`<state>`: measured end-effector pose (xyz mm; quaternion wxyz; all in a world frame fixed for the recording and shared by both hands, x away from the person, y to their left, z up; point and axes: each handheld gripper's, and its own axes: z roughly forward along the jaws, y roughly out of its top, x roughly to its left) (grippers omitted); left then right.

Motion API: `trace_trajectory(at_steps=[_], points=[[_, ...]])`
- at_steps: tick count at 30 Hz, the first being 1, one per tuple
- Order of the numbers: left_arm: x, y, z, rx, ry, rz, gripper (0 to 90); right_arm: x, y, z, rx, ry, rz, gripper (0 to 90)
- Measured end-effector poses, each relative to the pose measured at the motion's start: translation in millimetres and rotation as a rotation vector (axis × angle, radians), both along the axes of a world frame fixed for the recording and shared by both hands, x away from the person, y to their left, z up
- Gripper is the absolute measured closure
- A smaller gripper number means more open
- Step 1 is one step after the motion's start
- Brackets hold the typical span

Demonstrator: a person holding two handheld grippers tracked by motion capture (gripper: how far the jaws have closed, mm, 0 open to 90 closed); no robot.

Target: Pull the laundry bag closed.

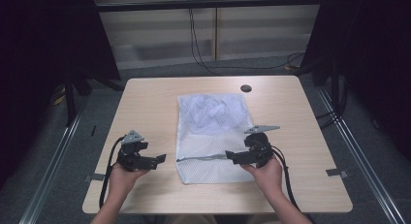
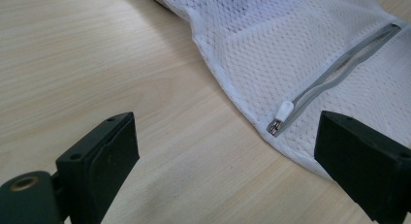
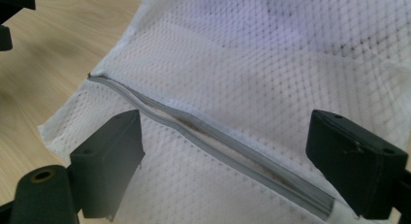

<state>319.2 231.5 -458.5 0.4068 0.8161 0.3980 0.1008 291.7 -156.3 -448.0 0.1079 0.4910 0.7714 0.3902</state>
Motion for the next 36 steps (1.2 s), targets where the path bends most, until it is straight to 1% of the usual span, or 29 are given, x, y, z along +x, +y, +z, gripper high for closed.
trace_trajectory(at_steps=[2,4,7,9,13,14,18,22,24,26,30,32,33,36], points=[[-0.1,0.2,0.0,-0.003,0.002,-0.004,8.2,1.5,4.6,0.5,0.006,-0.002,0.009,12.9],[-0.2,0.4,0.2,-0.007,0.000,-0.001,8.2,3.0,9.5,1.0,0.001,0.002,0.013,13.1],[-0.1,1.5,0.9,0.001,0.000,-0.011,8.2,5.8,16.5,0.2,0.003,0.011,0.023,13.8],[-0.2,1.5,1.2,-0.002,0.000,-0.013,8.2,7.5,21.0,0.3,0.005,0.015,0.028,14.5],[-0.3,2.2,2.2,-0.001,-0.004,-0.011,8.2,10.1,28.6,0.8,0.003,0.012,0.035,15.3],[-0.1,2.4,2.1,-0.004,0.000,-0.013,8.3,10.3,30.8,1.0,0.003,0.023,0.035,15.5],[0.0,2.3,1.8,-0.008,0.003,-0.009,8.3,12.6,39.6,-0.2,0.001,0.036,0.058,16.5],[-0.1,1.8,1.8,-0.003,0.002,-0.017,8.4,13.2,46.2,-0.5,0.020,0.033,0.067,17.2],[0.2,1.5,1.7,-0.009,0.006,-0.019,8.4,13.7,48.9,-1.3,0.027,0.036,0.073,17.6],[0.4,0.9,1.5,-0.014,0.005,-0.009,8.4,13.8,51.6,-2.3,0.028,0.036,0.074,17.6],[0.5,0.8,1.4,-0.015,0.008,-0.010,8.5,15.9,56.4,-5.3,0.044,0.062,0.081,18.3],[0.4,0.7,1.6,-0.006,0.007,-0.012,8.6,16.3,59.0,-5.9,0.059,0.081,0.077,19.0],[0.9,1.4,1.6,0.007,0.005,-0.021,8.6,16.4,60.4,-6.2,0.057,0.085,0.078,19.1],[1.2,1.3,1.1,0.005,0.008,-0.016,8.6,16.6,65.2,-7.9,0.061,0.098,0.090,20.9]])
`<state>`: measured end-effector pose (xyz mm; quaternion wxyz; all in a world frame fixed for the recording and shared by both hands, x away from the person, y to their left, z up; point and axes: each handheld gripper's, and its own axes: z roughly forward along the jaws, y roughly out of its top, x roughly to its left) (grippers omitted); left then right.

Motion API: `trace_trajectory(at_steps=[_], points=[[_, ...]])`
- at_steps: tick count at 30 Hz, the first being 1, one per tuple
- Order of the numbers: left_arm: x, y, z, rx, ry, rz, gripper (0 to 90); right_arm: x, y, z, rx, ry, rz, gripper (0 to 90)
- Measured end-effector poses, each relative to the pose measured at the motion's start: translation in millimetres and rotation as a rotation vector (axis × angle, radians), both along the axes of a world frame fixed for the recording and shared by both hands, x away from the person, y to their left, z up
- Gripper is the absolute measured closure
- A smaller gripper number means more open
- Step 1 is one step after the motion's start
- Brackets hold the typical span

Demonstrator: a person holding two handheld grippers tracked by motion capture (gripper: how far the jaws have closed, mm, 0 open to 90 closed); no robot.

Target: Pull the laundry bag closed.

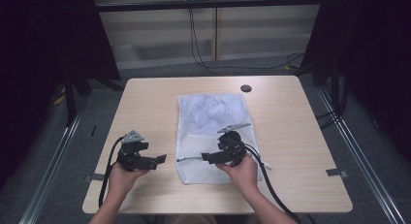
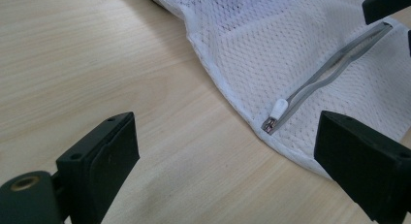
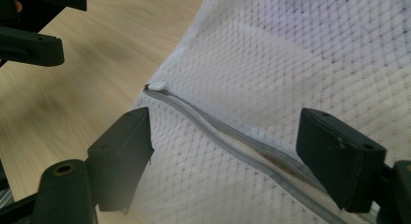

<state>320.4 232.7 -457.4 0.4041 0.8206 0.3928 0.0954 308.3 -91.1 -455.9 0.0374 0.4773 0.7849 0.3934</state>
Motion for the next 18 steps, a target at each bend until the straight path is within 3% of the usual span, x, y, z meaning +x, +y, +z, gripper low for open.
trace_trajectory(at_steps=[4,18], points=[[0.0,-0.2,0.0,-0.004,0.002,-0.001,8.7,0.4,5.3,-2.0,0.003,-0.002,0.033,29.1],[0.2,0.5,0.4,-0.010,0.006,-0.002,8.9,4.4,24.1,-1.6,0.027,-0.002,0.090,40.2]])
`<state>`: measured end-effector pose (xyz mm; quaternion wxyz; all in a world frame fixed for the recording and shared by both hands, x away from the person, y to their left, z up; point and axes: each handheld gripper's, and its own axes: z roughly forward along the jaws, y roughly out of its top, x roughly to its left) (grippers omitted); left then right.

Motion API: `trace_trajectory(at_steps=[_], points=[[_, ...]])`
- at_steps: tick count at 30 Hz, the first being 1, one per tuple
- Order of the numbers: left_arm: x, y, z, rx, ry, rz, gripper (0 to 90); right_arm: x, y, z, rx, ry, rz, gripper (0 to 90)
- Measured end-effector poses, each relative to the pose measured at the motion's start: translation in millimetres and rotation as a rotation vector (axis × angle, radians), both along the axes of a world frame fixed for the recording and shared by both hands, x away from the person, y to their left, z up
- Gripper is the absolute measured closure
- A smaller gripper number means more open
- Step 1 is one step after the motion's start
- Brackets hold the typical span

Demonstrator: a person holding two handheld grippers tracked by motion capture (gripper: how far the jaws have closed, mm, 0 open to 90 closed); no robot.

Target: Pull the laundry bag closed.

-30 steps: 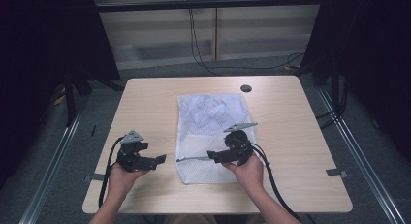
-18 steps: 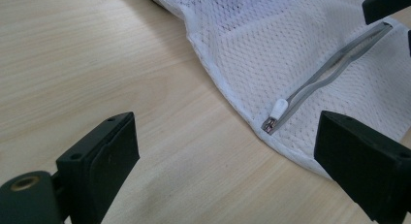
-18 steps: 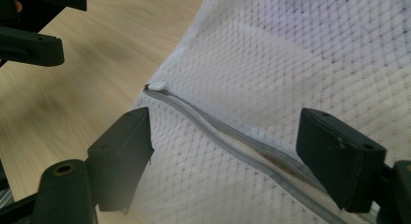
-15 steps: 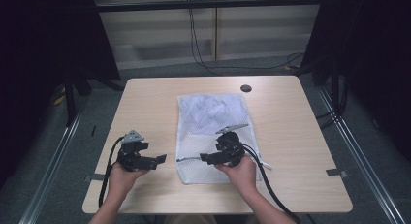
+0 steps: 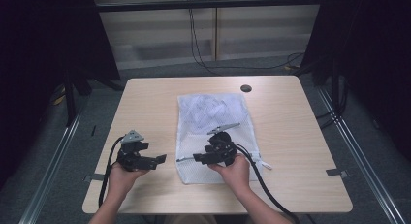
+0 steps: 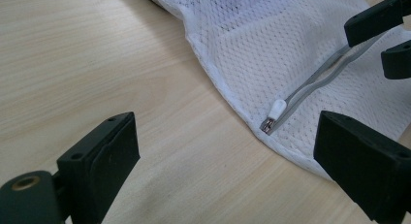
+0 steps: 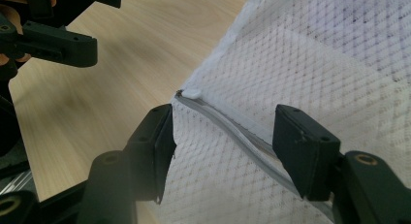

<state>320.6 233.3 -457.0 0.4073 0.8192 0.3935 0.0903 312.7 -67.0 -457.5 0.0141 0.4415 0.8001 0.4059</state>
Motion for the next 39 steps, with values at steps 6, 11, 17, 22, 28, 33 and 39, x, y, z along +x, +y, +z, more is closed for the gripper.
trace_trajectory(at_steps=[6,11,17,22,28,33,39], points=[[-0.2,0.0,0.7,-0.010,0.000,0.004,8.9,2.7,6.7,-1.8,0.003,0.008,0.001,40.8],[-0.4,-0.1,0.9,-0.009,-0.002,0.005,8.8,6.9,11.3,-4.5,0.014,0.034,0.009,42.4],[-0.9,-0.5,1.1,-0.006,-0.005,0.001,8.9,10.6,17.0,-7.1,0.024,0.055,0.017,43.3],[-1.3,-1.6,0.7,-0.010,-0.003,0.002,9.0,13.1,18.6,-7.9,0.044,0.082,0.003,47.8],[-2.0,-1.6,1.2,0.006,-0.001,-0.011,9.0,17.0,21.0,-10.5,0.058,0.110,-0.008,52.1],[-2.1,-1.4,1.3,0.002,-0.001,-0.009,8.9,18.9,25.7,-12.3,0.055,0.123,-0.004,55.1],[-2.2,-2.0,1.0,-0.003,0.002,-0.014,8.9,20.7,32.1,-15.0,0.049,0.133,0.008,59.1]])
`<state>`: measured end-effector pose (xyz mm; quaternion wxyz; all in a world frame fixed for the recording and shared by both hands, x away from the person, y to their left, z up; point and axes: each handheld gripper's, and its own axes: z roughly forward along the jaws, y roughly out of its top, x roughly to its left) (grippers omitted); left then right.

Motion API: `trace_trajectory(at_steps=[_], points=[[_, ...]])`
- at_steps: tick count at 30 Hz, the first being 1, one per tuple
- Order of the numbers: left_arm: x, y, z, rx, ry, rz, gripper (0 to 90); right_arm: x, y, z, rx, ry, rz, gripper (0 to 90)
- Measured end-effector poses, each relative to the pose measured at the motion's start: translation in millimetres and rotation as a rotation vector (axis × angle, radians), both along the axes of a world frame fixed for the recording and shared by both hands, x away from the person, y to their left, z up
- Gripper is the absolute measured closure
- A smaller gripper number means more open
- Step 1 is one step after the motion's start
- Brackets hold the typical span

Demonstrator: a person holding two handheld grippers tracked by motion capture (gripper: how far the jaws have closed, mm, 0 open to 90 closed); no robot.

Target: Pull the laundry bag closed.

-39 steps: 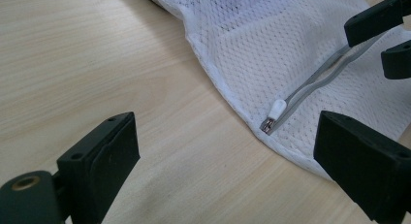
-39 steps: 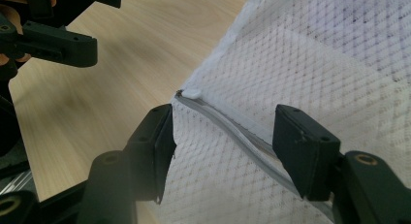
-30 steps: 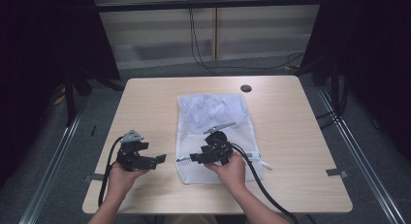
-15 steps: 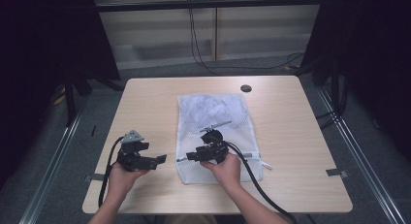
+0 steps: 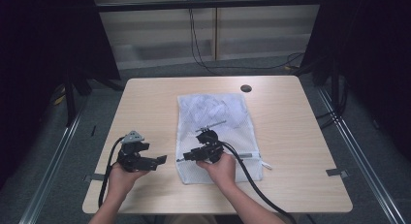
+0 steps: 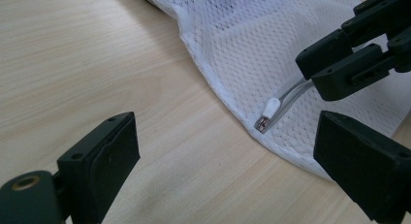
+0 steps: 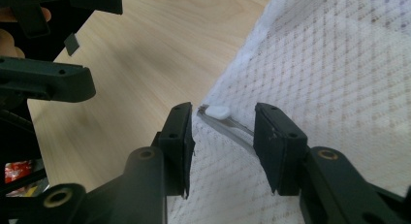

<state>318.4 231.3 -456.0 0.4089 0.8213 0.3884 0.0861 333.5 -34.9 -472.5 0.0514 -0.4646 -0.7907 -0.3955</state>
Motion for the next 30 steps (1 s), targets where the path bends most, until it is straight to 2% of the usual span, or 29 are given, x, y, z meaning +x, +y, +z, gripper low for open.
trace_trajectory(at_steps=[4,22,30], points=[[0.0,0.5,0.3,0.003,-0.001,0.000,8.9,2.2,4.1,-1.9,0.009,0.022,-0.004,61.1],[0.9,2.7,-1.5,-0.004,0.009,0.000,9.0,12.6,19.2,-13.8,-0.001,0.055,0.001,64.3],[0.1,3.9,-1.5,-0.002,0.008,0.007,9.0,12.6,26.1,-15.3,0.004,0.069,0.022,70.1]])
